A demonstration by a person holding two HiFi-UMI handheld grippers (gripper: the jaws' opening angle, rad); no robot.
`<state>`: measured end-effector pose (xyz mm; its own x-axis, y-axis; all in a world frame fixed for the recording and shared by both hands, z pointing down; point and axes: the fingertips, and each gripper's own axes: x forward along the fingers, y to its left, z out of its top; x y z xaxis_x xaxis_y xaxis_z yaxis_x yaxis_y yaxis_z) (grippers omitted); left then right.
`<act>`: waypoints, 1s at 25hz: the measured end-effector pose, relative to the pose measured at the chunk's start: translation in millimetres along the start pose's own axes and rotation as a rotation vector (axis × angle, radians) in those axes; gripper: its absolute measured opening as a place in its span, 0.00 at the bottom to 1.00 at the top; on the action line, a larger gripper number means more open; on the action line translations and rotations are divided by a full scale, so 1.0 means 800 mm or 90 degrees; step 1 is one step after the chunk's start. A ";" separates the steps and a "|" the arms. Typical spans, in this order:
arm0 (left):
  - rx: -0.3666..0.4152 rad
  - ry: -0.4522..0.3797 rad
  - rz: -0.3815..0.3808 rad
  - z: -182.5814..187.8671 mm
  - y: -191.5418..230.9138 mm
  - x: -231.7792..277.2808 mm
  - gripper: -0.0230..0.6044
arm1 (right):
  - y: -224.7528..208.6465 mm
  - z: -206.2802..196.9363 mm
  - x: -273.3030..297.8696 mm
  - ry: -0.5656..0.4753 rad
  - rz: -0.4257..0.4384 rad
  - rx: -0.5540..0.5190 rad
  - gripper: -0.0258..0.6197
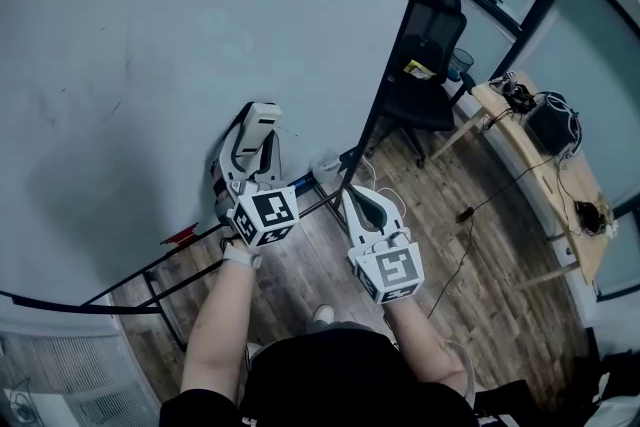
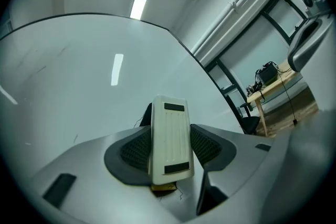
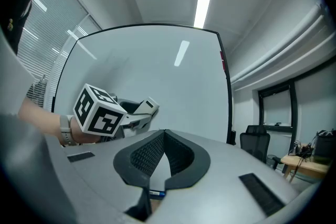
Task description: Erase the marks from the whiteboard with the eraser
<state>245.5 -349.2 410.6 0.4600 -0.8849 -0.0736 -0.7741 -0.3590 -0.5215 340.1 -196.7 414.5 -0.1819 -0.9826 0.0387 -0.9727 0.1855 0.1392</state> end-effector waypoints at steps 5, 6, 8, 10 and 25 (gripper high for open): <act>0.015 0.069 -0.024 -0.049 -0.011 -0.028 0.43 | 0.022 -0.004 -0.003 0.007 0.009 0.005 0.08; 0.010 0.083 -0.030 -0.060 -0.013 -0.035 0.43 | 0.027 -0.004 -0.002 0.008 0.012 0.006 0.08; 0.002 0.108 -0.040 -0.085 -0.016 -0.052 0.43 | 0.040 -0.006 0.002 0.011 0.020 0.009 0.08; -0.003 0.129 -0.047 -0.109 -0.013 -0.071 0.43 | 0.056 -0.009 0.008 0.013 0.031 0.012 0.08; -0.117 0.193 -0.018 -0.189 0.101 -0.255 0.43 | 0.213 -0.011 0.050 0.024 0.158 0.029 0.08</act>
<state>23.5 -242.6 512.0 0.3541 -0.9117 0.2084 -0.8409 -0.4079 -0.3556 168.4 -204.6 448.8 -0.4117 -0.9055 0.1028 -0.9045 0.4198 0.0755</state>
